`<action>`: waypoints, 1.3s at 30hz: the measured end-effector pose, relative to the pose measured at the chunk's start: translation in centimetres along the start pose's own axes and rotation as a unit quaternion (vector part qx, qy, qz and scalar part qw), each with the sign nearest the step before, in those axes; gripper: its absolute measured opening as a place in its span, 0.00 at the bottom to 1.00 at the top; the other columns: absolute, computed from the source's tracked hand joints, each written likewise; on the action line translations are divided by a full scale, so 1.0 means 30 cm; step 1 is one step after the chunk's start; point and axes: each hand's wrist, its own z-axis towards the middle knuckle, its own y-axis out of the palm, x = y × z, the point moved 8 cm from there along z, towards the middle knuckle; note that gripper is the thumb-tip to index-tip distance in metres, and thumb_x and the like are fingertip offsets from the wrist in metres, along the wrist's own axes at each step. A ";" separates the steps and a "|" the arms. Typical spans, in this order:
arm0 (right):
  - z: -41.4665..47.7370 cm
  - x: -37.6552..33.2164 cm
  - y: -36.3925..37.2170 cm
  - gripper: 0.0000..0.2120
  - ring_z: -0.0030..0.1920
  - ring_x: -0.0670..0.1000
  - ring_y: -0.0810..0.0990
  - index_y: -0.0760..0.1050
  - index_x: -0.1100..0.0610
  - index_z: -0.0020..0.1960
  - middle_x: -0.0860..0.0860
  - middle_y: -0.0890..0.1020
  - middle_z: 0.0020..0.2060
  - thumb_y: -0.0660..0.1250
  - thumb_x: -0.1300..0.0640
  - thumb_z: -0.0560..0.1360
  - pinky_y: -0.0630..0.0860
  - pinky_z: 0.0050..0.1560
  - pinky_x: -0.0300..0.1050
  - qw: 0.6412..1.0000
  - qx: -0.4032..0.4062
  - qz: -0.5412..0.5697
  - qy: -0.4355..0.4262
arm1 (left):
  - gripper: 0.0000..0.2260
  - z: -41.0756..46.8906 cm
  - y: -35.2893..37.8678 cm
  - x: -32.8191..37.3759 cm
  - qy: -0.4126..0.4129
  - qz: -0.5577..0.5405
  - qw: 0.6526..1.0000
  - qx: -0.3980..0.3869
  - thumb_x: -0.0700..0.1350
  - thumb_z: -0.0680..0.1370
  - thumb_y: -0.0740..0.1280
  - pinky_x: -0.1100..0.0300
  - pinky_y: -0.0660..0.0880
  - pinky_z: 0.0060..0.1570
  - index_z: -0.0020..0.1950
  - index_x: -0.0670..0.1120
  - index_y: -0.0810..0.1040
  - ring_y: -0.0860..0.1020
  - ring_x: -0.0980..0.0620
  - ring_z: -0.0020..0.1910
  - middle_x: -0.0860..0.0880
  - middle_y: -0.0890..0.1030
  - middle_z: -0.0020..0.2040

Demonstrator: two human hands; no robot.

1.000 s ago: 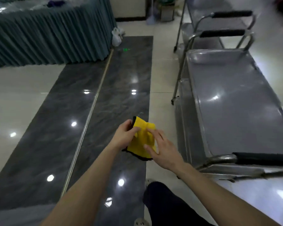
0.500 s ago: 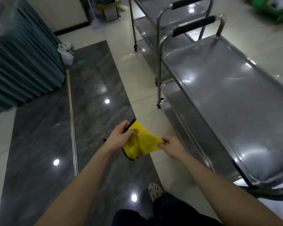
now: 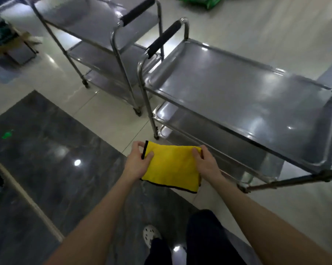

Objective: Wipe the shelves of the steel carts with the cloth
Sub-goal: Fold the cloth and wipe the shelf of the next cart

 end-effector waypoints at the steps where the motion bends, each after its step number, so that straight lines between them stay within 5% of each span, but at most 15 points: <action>1: 0.002 0.000 0.007 0.15 0.55 0.58 0.80 0.73 0.51 0.60 0.52 0.80 0.51 0.58 0.40 0.88 0.77 0.57 0.60 1.000 0.017 0.009 0.013 | 0.15 0.043 -0.003 0.014 0.020 -0.003 1.000 -0.010 0.52 0.84 0.71 0.51 0.75 0.42 0.65 0.58 0.66 0.81 0.46 0.47 0.50 0.80 0.45; 5: 0.036 0.038 0.036 0.25 0.63 0.56 0.77 0.67 0.51 0.76 0.50 0.76 0.63 0.66 0.42 0.85 0.77 0.63 0.56 0.990 0.061 0.081 0.103 | 0.10 0.204 0.050 0.063 0.102 0.065 0.990 -0.070 0.50 0.86 0.67 0.52 0.70 0.39 0.60 0.61 0.68 0.78 0.47 0.44 0.54 0.76 0.41; 9: 0.136 0.059 0.070 0.42 0.56 0.54 0.76 0.49 0.47 0.80 0.52 0.69 0.65 0.74 0.60 0.80 0.78 0.57 0.56 0.984 0.061 0.119 0.114 | 0.03 0.385 0.132 0.069 0.123 0.099 0.975 -0.159 0.50 0.85 0.67 0.54 0.74 0.45 0.55 0.59 0.75 0.79 0.47 0.52 0.54 0.79 0.51; 14: 0.329 0.086 0.108 0.23 0.40 0.56 0.81 0.58 0.45 0.68 0.52 0.78 0.46 0.67 0.61 0.84 0.81 0.43 0.59 0.990 0.114 0.005 0.079 | 0.14 0.599 0.222 0.040 0.106 0.144 0.952 -0.248 0.47 0.79 0.76 0.51 0.78 0.56 0.60 0.60 0.76 0.77 0.47 0.65 0.50 0.77 0.68; 17: 0.460 0.120 0.150 0.11 0.42 0.55 0.80 0.71 0.45 0.55 0.50 0.80 0.45 0.66 0.61 0.85 0.74 0.38 0.49 0.991 0.116 -0.018 0.057 | 0.16 0.732 0.276 0.010 0.108 0.165 0.950 -0.242 0.40 0.80 0.73 0.47 0.81 0.59 0.59 0.60 0.79 0.78 0.46 0.66 0.49 0.78 0.71; 19: 0.539 0.156 0.184 0.09 0.47 0.54 0.79 0.76 0.47 0.55 0.50 0.81 0.52 0.65 0.62 0.85 0.70 0.43 0.45 0.992 0.113 -0.016 0.056 | 0.17 0.815 0.318 -0.018 0.115 0.180 0.950 -0.229 0.39 0.80 0.72 0.49 0.81 0.54 0.60 0.61 0.80 0.79 0.46 0.63 0.50 0.78 0.69; 23: 0.702 0.226 0.250 0.19 0.56 0.57 0.79 0.76 0.49 0.71 0.56 0.79 0.66 0.62 0.64 0.84 0.72 0.51 0.43 0.992 0.094 -0.029 0.074 | 0.19 0.980 0.415 -0.101 0.132 0.207 0.942 -0.227 0.41 0.81 0.71 0.61 0.75 0.43 0.67 0.60 0.79 0.77 0.50 0.57 0.51 0.77 0.69; 26: 0.842 0.280 0.265 0.24 0.68 0.60 0.76 0.72 0.52 0.77 0.58 0.76 0.71 0.61 0.66 0.84 0.72 0.60 0.44 0.988 0.114 -0.058 0.091 | 0.23 1.115 0.509 -0.151 0.150 0.211 0.934 -0.247 0.41 0.79 0.74 0.57 0.77 0.53 0.73 0.55 0.78 0.78 0.49 0.61 0.50 0.77 0.71; 30: 1.046 0.332 0.255 0.25 0.64 0.63 0.79 0.72 0.52 0.78 0.60 0.76 0.71 0.60 0.67 0.83 0.76 0.61 0.50 0.977 0.178 -0.079 0.089 | 0.26 1.325 0.646 -0.167 0.215 0.197 0.929 -0.229 0.39 0.78 0.75 0.53 0.77 0.60 0.75 0.49 0.77 0.78 0.44 0.67 0.47 0.77 0.72; 33: 1.205 0.395 0.304 0.23 0.67 0.65 0.77 0.70 0.53 0.79 0.61 0.70 0.76 0.63 0.60 0.85 0.76 0.67 0.57 0.972 0.168 -0.140 0.084 | 0.29 1.461 0.731 -0.213 0.236 0.196 0.925 -0.226 0.40 0.79 0.75 0.49 0.77 0.65 0.80 0.48 0.72 0.75 0.43 0.71 0.44 0.74 0.75; 36: 1.284 0.456 0.379 0.24 0.79 0.67 0.64 0.70 0.53 0.78 0.64 0.62 0.80 0.65 0.47 0.84 0.63 0.79 0.60 0.931 0.180 -0.299 0.111 | 0.26 1.516 0.726 -0.294 0.261 0.150 0.937 -0.178 0.40 0.79 0.75 0.48 0.79 0.66 0.77 0.47 0.75 0.79 0.44 0.65 0.44 0.75 0.71; 39: 1.272 0.437 0.427 0.25 0.84 0.68 0.55 0.72 0.54 0.73 0.67 0.58 0.83 0.64 0.42 0.81 0.55 0.81 0.69 0.891 0.273 -0.351 0.094 | 0.15 1.495 0.634 -0.399 0.289 0.083 0.950 -0.080 0.42 0.80 0.75 0.63 0.80 0.53 0.65 0.47 0.80 0.83 0.48 0.51 0.46 0.79 0.60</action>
